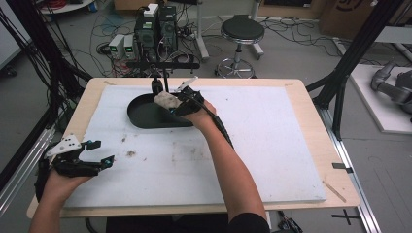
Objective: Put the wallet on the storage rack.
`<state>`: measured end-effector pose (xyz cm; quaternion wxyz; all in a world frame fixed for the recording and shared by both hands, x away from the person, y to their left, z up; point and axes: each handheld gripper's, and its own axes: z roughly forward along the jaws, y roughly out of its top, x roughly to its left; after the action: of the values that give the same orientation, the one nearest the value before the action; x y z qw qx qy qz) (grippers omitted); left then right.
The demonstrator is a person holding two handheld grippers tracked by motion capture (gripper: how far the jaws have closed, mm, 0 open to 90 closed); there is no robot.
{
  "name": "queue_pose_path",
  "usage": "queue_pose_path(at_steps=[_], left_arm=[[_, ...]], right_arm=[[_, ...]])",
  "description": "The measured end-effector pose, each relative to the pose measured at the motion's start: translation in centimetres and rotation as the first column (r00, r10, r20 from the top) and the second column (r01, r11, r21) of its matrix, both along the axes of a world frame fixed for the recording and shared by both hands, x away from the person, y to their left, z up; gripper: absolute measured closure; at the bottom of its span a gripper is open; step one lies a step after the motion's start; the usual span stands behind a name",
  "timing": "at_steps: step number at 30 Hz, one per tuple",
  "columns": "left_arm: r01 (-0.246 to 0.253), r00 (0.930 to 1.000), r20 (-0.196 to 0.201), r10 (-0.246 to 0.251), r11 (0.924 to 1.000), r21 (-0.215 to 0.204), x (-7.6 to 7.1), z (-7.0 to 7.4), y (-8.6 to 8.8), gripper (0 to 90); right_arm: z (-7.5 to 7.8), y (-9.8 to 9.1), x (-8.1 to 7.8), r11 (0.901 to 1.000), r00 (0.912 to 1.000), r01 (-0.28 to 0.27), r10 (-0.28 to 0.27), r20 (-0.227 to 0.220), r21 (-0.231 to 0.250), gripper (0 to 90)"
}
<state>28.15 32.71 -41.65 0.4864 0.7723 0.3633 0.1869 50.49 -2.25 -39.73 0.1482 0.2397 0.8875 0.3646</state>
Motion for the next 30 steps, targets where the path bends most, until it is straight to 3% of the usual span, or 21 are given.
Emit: queue_pose_path(at_steps=[16,21,30], left_arm=[[0.0,1.0,-0.003,0.0,1.0,0.003,0.1,-0.1,0.0,16.8],[0.0,1.0,-0.005,0.0,1.0,0.004,0.1,-0.2,0.0,16.8],[0.001,0.9999,-0.01,-0.001,1.0,0.007,0.2,-0.3,0.0,16.8]], right_arm=[[-2.7,0.6,1.2,0.9984,0.998,0.025,-0.028,-0.056,-0.051,36.2],[-3.1,0.5,1.4,0.9961,0.9967,0.041,-0.046,-0.067,-0.078,35.7],[-3.2,0.1,1.6,0.995,0.9931,0.074,-0.079,-0.087,-0.068,30.5]])
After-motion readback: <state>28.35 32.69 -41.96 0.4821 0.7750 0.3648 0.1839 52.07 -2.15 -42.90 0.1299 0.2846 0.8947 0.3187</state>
